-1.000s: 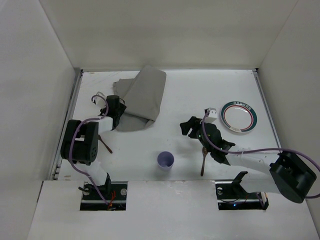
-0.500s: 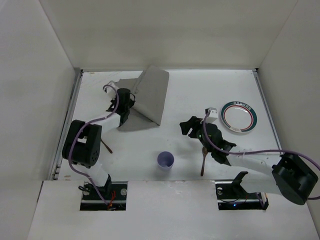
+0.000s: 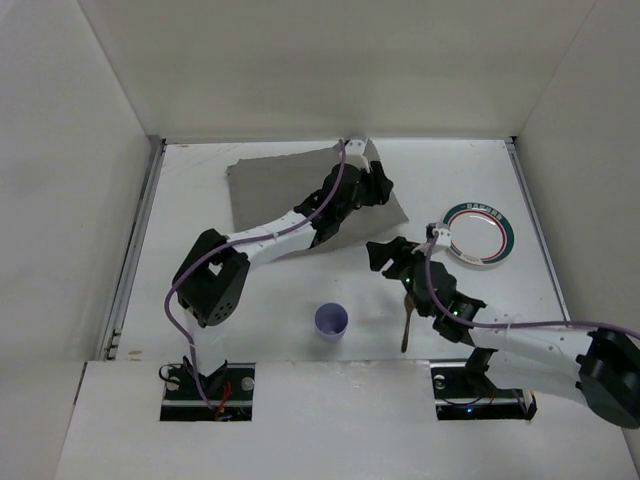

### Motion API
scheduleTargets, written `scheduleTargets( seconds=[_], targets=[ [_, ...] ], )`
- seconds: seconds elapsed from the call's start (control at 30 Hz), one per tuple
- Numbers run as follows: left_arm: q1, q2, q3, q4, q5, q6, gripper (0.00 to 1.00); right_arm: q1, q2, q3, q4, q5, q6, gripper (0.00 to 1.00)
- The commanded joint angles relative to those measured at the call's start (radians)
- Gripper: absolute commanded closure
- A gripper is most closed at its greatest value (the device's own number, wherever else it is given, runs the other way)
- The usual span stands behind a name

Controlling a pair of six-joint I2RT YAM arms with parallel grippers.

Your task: Set the dinner table for one person

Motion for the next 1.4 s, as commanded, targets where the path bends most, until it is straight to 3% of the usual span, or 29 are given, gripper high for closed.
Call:
scheduleTargets(
  seconds=[0.0,0.13,0.23,0.3,0.4,0.47,0.57,0.73,0.87,1.03,1.37],
  targets=[
    [0.021,-0.013,0.0,0.059,0.129,0.012,0.54,0.025,-0.089,-0.032,0.058,0.15,0.003,0.33],
    [0.057,-0.084,-0.089,0.085,0.151,-0.041,0.53,-0.008,-0.093,-0.043,0.05,0.144,-0.006,0.33],
    [0.096,-0.179,-0.217,0.077,0.059,-0.103,0.53,-0.051,-0.063,-0.033,0.037,0.101,-0.001,0.38],
    [0.124,-0.26,-0.348,0.074,-0.052,-0.164,0.54,-0.084,-0.033,-0.023,0.023,0.074,0.003,0.48],
    [0.146,-0.372,-0.546,0.051,-0.218,-0.262,0.54,-0.12,0.012,-0.01,0.007,0.038,0.019,0.73],
    [0.147,-0.433,-0.653,0.025,-0.303,-0.314,0.54,-0.14,0.035,-0.004,-0.005,0.015,0.042,0.8],
    [0.143,-0.503,-0.764,-0.005,-0.38,-0.387,0.54,-0.171,0.087,0.011,-0.011,0.007,0.063,0.78],
    [0.139,-0.527,-0.853,-0.042,-0.473,-0.479,0.52,-0.252,0.193,0.091,-0.098,-0.055,0.186,0.46],
    [0.179,-0.504,-0.891,-0.039,-0.484,-0.549,0.48,-0.303,0.321,0.186,-0.157,-0.131,0.321,0.37],
    [0.198,-0.498,-0.93,-0.032,-0.464,-0.62,0.47,-0.344,0.509,0.276,-0.197,-0.206,0.48,0.38],
    [0.288,-0.536,-1.022,-0.027,-0.397,-0.716,0.46,-0.375,0.641,0.33,-0.232,-0.23,0.675,0.46]
  ],
)
